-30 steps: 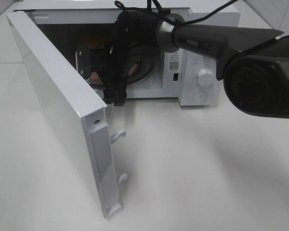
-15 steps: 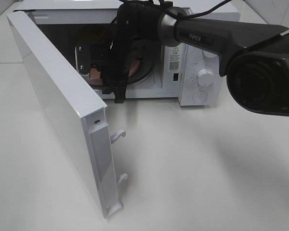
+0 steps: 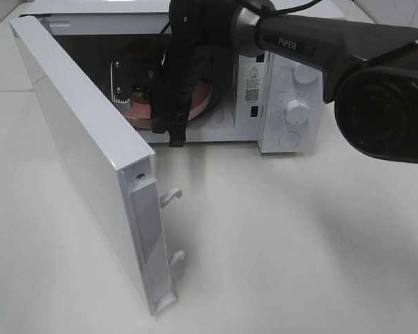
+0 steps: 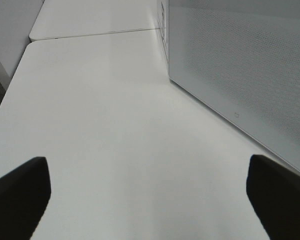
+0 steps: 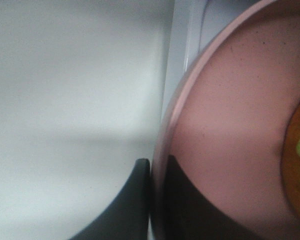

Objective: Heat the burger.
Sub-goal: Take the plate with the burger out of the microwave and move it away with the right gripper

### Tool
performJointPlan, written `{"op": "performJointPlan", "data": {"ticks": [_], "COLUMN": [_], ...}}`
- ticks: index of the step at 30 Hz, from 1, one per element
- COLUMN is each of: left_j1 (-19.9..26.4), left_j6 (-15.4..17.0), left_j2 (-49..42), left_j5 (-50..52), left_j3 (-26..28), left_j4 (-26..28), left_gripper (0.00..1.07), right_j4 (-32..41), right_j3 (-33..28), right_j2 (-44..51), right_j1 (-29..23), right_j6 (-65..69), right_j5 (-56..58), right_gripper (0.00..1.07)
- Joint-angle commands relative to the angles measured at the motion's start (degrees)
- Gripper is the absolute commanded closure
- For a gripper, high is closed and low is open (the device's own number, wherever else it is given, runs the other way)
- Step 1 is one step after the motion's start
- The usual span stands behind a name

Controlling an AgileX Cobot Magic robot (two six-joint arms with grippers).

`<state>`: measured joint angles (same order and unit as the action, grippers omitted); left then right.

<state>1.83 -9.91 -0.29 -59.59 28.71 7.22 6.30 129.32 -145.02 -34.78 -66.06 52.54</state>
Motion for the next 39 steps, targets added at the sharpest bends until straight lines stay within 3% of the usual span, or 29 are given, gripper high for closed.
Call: {"op": "performJointPlan", "data": {"ticks": [1,28,33,39], "left_j1": [0.1,0.1,0.1,0.1], "left_j6": [0.2,0.2,0.2,0.2], "left_j2": [-1.0,-1.0,-1.0,-1.0], "left_j5": [0.3,0.3,0.3,0.3], "left_j3": [-0.2,-0.2,-0.2,-0.2], "left_j4": [0.1,0.1,0.1,0.1], "left_gripper": [0.06,0.06,0.06,0.06], "right_j4": [0.5,-2.1,-2.2,-2.6], "right_j3": [-0.9,-1.9,-12.3,-17.2], "right_j2": [-0.8,4.1,10.0,13.6], "right_j1": [0.1,-0.1,-0.6,-0.6], "right_j6": [0.7,2.1,-0.6,-0.6], "right_j5": [5.5,9.7,3.7,1.3], "right_gripper": [1.07,1.07,1.07,1.07]}}
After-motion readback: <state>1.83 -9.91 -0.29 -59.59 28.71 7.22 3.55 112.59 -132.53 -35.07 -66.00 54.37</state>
